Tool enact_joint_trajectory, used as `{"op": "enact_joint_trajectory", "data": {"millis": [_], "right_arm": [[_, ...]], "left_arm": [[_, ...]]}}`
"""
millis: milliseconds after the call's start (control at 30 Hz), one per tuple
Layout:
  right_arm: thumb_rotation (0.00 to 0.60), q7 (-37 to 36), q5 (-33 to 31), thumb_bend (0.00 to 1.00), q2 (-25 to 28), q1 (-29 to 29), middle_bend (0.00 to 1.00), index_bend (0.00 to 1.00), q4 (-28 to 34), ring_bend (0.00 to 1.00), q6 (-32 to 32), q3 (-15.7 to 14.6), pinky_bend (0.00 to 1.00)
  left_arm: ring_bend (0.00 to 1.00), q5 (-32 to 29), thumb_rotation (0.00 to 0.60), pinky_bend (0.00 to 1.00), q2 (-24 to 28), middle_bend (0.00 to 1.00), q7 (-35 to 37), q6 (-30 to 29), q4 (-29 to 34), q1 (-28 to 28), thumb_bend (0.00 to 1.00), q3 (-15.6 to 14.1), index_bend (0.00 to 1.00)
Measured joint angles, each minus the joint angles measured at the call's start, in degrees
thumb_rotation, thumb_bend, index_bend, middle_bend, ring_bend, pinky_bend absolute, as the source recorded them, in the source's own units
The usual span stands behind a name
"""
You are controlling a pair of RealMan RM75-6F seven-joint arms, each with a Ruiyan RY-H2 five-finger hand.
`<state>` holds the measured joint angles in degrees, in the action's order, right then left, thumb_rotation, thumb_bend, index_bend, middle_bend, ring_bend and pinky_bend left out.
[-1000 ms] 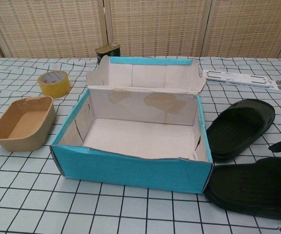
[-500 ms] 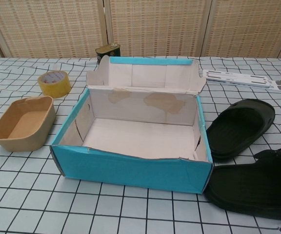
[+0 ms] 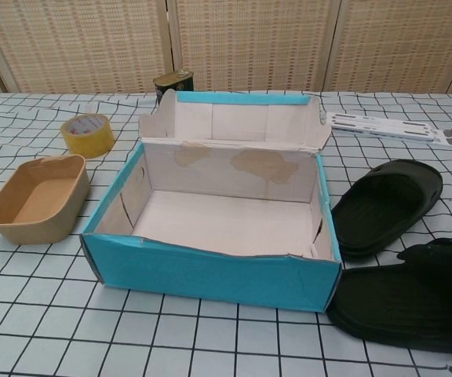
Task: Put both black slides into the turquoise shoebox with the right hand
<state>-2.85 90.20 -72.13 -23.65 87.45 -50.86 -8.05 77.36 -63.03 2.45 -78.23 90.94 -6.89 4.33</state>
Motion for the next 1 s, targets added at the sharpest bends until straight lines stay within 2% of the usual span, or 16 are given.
{"op": "enact_joint_trajectory", "data": {"millis": [100,233,533,767,1000], "right_arm": [[0.600,1.9,-0.1,0.03,-1.8,1.4,0.37,0.38,-1.7,0.19,-3.5,0.5,0.25],[0.600,3.6,0.0,0.03,-3.8,2.9,0.43,0.48,-4.1,0.27,-6.7,1.1,0.32],[0.600,5.4,1.1,0.03,-3.6,4.7,0.45,0.50,-3.8,0.29,-11.6,1.2,0.34],[0.600,11.0,1.4,0.04,0.0,7.1,0.45,0.50,1.4,0.29,-16.7,1.4,0.34],[0.600,16.2,1.2,0.04,5.4,9.0,0.46,0.52,11.2,0.30,-21.6,2.5,0.35]], "left_arm": [[0.08,0.0,0.600,0.30,0.1,0.04,0.0,0.1,0.1,0.0,0.36,0.0,0.13],[0.08,-0.1,0.600,0.30,0.1,0.04,0.0,0.2,0.1,0.0,0.36,0.0,0.13],[0.08,-0.4,0.600,0.30,0.2,0.04,-0.1,0.6,0.2,-0.1,0.36,-0.1,0.13],[0.08,-0.5,0.600,0.30,0.3,0.04,-0.4,0.6,0.4,-0.1,0.36,0.0,0.13],[0.08,-0.7,0.600,0.30,0.3,0.04,-0.5,1.0,0.6,-0.2,0.36,-0.1,0.13]]}}
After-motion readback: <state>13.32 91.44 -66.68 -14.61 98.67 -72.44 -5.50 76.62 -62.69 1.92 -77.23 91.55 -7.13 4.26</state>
